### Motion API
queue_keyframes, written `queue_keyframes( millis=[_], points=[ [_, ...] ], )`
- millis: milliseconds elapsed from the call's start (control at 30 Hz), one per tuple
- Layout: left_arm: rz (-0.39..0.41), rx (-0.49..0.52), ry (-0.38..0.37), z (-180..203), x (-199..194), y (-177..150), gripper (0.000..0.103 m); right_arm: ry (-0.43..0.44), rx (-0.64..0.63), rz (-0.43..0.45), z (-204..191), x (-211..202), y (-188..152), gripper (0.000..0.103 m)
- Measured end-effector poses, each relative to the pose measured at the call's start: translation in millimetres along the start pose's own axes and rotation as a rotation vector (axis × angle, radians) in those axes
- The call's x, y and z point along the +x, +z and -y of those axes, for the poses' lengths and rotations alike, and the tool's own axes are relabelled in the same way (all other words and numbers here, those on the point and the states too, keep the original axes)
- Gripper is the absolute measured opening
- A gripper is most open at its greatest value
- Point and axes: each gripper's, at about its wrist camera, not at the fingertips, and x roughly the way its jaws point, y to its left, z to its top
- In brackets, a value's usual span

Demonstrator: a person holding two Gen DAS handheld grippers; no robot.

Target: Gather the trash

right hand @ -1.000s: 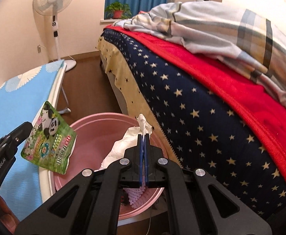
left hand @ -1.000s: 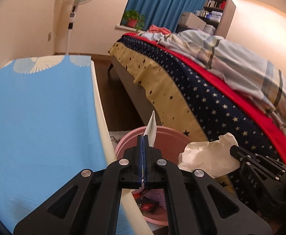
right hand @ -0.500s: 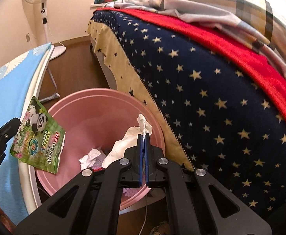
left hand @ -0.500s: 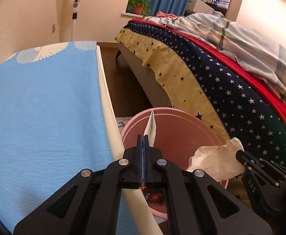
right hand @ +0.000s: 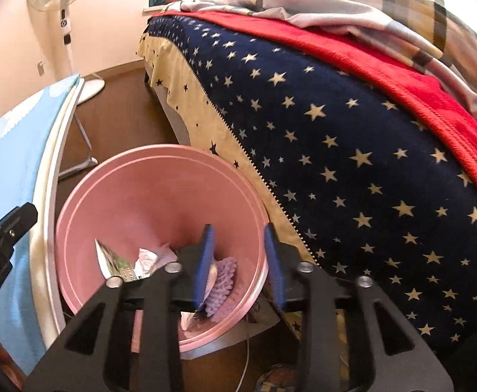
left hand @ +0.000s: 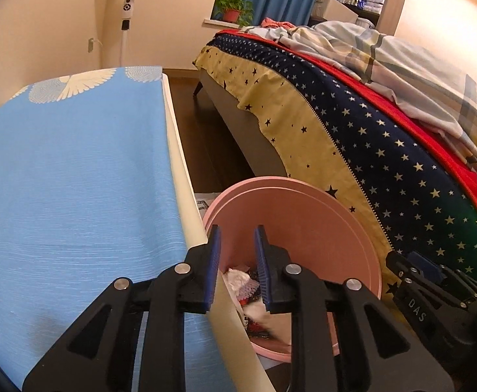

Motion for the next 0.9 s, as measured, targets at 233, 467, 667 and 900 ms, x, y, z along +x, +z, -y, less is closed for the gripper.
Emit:
queue_keyframes(
  millis=[233, 467, 667, 900],
  points=[
    [0.076, 0.002, -0.009, -5, -46, 13, 0.024, 0.074, 0.081, 0.087, 17, -43, 14, 0.046],
    [0.217, 0.010, 0.034, -9, -126, 29, 0.059, 0.192, 0.078, 0.235, 21, -116, 21, 0.076],
    [0.351, -0.032, 0.142, -23, -204, 23, 0.089, 0.309, -0.012, 0.328, 14, -173, 12, 0.098],
    [0.368, -0.006, 0.308, -25, -254, -21, 0.095, 0.394, -0.153, 0.351, -1, -201, -26, 0.098]
  ],
)
